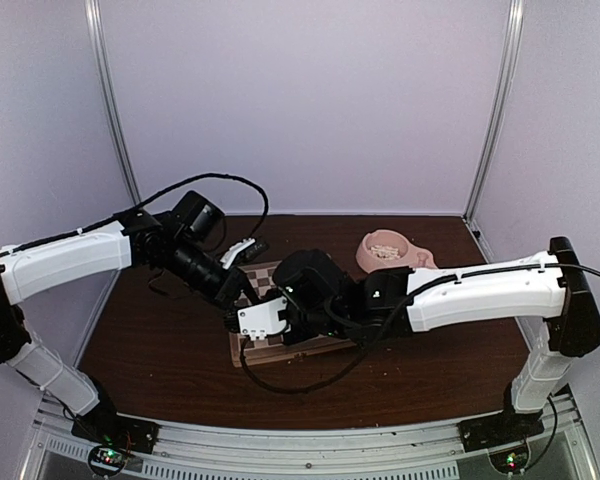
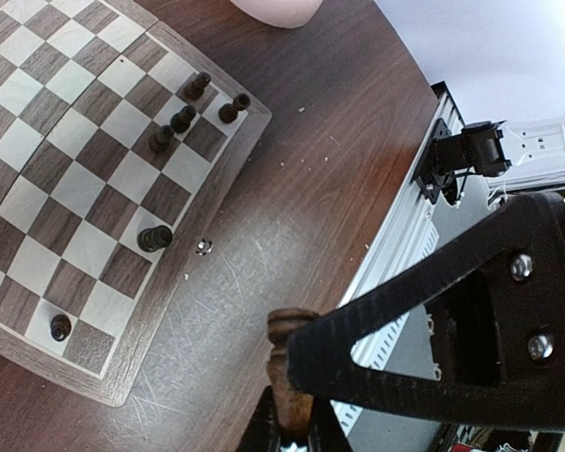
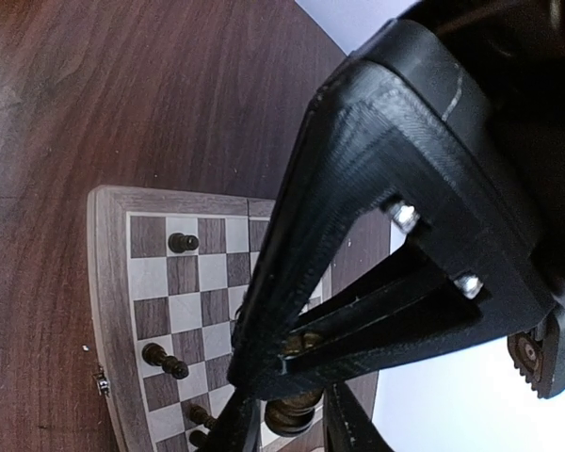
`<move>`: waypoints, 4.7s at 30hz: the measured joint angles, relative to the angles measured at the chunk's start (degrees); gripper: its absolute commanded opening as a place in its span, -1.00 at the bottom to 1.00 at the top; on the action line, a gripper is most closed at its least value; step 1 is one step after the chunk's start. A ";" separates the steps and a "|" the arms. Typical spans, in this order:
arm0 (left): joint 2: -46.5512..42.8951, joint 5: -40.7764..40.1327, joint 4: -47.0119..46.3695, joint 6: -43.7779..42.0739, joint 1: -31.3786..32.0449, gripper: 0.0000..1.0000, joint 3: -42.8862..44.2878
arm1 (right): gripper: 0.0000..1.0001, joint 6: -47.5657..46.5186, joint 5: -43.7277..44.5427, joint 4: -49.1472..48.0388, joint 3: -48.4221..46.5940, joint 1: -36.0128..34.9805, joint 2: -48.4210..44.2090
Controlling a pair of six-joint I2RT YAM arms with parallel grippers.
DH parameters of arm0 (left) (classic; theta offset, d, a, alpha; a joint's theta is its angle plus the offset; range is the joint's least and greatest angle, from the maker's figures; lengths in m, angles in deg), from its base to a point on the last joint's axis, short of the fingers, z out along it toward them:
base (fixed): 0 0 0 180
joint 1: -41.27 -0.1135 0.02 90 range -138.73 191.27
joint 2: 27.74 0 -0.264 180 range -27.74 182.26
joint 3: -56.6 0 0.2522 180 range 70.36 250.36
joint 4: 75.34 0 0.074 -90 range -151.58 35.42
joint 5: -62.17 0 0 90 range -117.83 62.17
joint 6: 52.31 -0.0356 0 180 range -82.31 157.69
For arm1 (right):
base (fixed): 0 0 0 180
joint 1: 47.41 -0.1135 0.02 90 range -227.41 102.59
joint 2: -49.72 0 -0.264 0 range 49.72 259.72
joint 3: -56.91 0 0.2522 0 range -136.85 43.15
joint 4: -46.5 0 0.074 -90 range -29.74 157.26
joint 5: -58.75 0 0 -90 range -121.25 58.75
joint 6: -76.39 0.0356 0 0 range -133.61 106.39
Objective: Set up the chess pieces on the board
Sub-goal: Pass from the left arm to the right, then pass from the right arm to the left, then place the knight at b8.
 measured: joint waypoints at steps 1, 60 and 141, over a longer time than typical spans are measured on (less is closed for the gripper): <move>-0.07 0.04 0.00 0.00 0.00 -0.87 0.00 | -0.51 -0.15 0.15 -0.04 0.00 0.00 0.04; -21.77 -17.92 -45.42 15.58 3.45 0.06 -28.24 | -0.80 41.13 -19.23 -17.40 11.72 10.10 -5.53; 1.16 -28.98 -45.75 1.46 16.94 -1.00 -17.68 | 0.47 47.60 -17.66 -19.96 31.52 30.32 -29.24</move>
